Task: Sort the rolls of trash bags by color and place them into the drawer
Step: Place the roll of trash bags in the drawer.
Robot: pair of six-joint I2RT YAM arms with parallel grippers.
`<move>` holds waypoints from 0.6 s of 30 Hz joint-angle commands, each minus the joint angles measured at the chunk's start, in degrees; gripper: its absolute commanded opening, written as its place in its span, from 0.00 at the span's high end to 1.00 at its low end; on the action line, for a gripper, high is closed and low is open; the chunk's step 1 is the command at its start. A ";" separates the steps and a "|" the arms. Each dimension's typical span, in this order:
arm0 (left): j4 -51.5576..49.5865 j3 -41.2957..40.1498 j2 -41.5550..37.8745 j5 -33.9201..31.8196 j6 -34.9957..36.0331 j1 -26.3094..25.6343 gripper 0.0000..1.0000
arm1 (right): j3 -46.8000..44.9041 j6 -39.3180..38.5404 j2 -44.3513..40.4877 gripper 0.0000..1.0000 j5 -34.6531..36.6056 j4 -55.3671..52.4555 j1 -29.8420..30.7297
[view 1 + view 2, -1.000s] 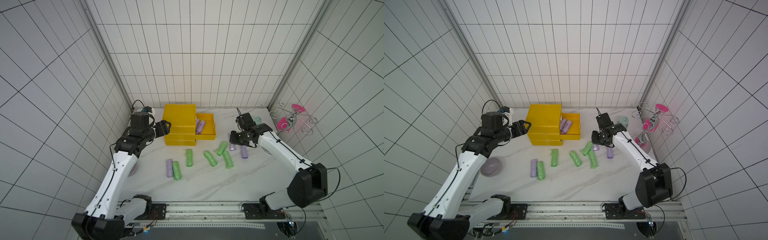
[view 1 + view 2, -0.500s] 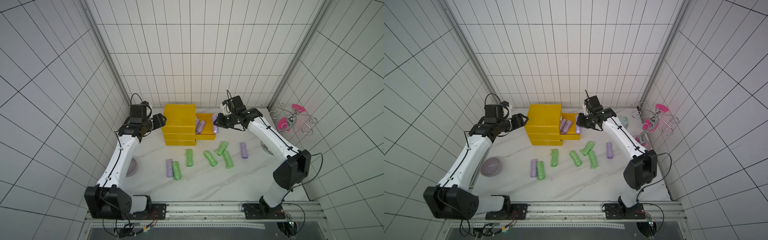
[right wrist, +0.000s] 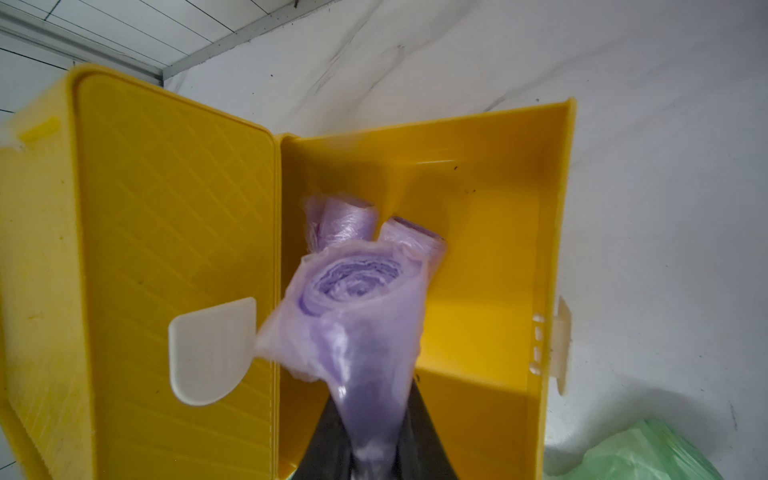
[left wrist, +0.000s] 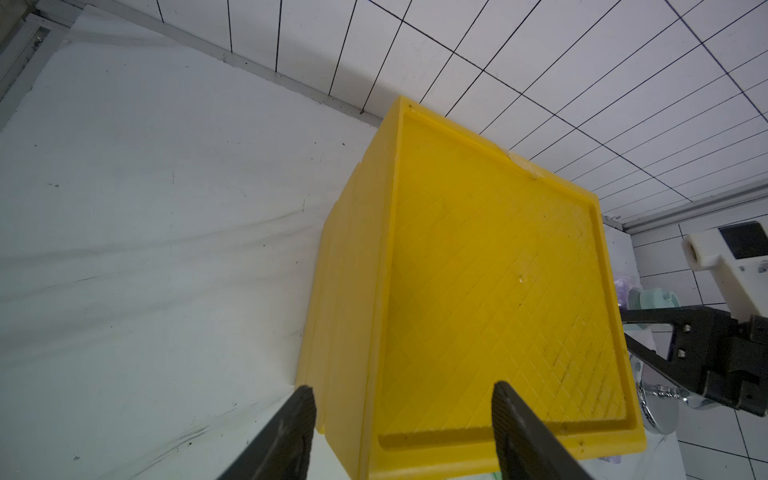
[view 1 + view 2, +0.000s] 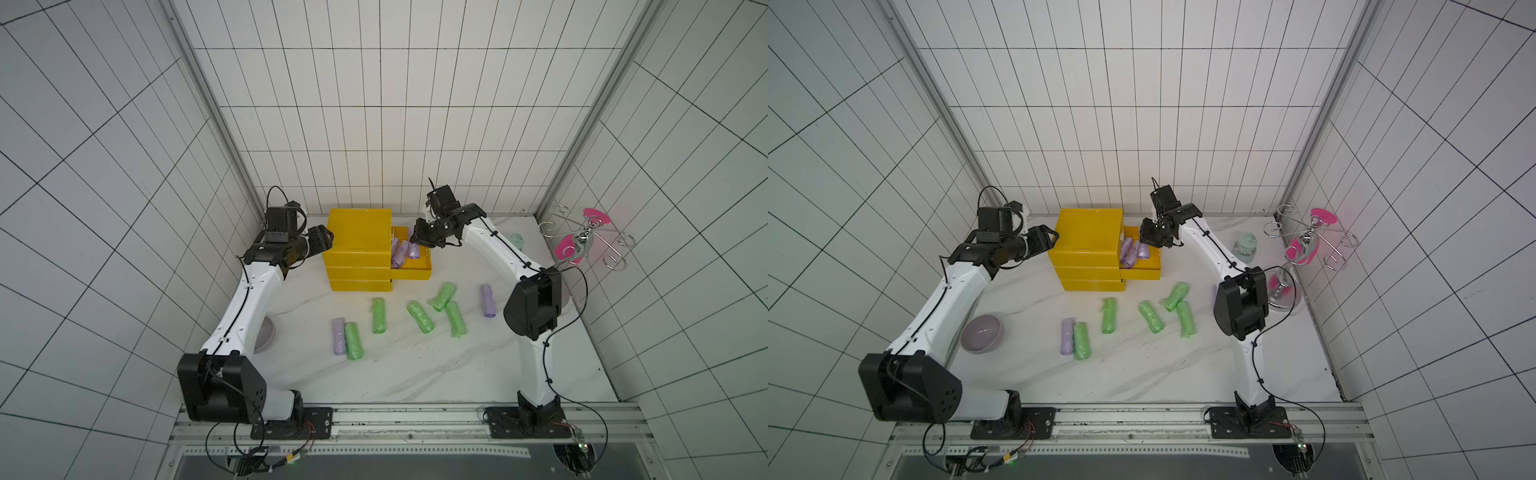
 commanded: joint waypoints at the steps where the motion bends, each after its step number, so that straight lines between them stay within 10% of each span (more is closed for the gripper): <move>1: 2.20 -0.30 0.88 0.72 0.41 0.20 0.34 | 3.38 1.54 1.82 0.82 2.28 -2.26 -0.05; 18: 3.81 -3.36 1.45 2.89 0.05 0.20 0.35 | 8.01 4.23 9.27 0.79 4.23 -4.34 1.44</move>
